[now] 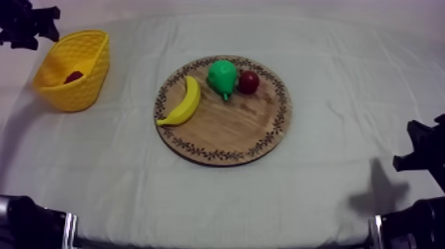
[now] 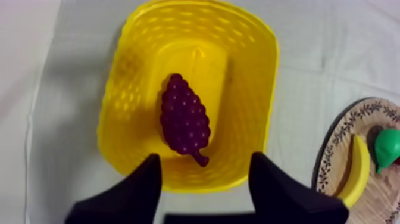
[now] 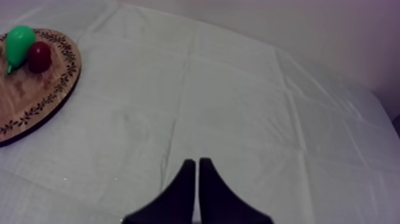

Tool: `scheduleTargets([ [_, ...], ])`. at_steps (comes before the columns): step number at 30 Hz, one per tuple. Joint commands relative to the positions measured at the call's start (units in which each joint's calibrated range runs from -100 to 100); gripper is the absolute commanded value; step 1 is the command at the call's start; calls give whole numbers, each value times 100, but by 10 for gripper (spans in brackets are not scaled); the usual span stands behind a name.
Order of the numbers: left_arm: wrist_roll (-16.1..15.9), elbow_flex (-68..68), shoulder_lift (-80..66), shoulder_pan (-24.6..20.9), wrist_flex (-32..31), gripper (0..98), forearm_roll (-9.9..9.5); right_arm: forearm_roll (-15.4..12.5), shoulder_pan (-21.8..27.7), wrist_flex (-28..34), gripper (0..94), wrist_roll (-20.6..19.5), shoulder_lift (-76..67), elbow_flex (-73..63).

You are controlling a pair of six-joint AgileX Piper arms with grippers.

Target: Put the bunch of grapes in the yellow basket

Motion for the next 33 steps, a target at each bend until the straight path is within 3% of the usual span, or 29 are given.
scheduleTargets([
  [1, -14, 480, -592, 7, -154, 458, 5, -2, -2, 2, 3, 1, 0, -4],
  [15, 22, 3071, -3456, 354, -1824, 48, -42, -2, -2, 2, 3, 1, 0, -4],
  [18, -39, 3603, -4095, 434, -2095, 17, -67, -2, -2, 2, 3, 1, 0, -4],
  [27, 172, 5563, -5983, 649, -3263, 1, -61, -2, -2, 2, 3, 1, 0, -4],
  [33, -138, 6678, -7015, 879, -3650, 0, -27, -2, -2, 2, 3, 1, 0, -4],
])
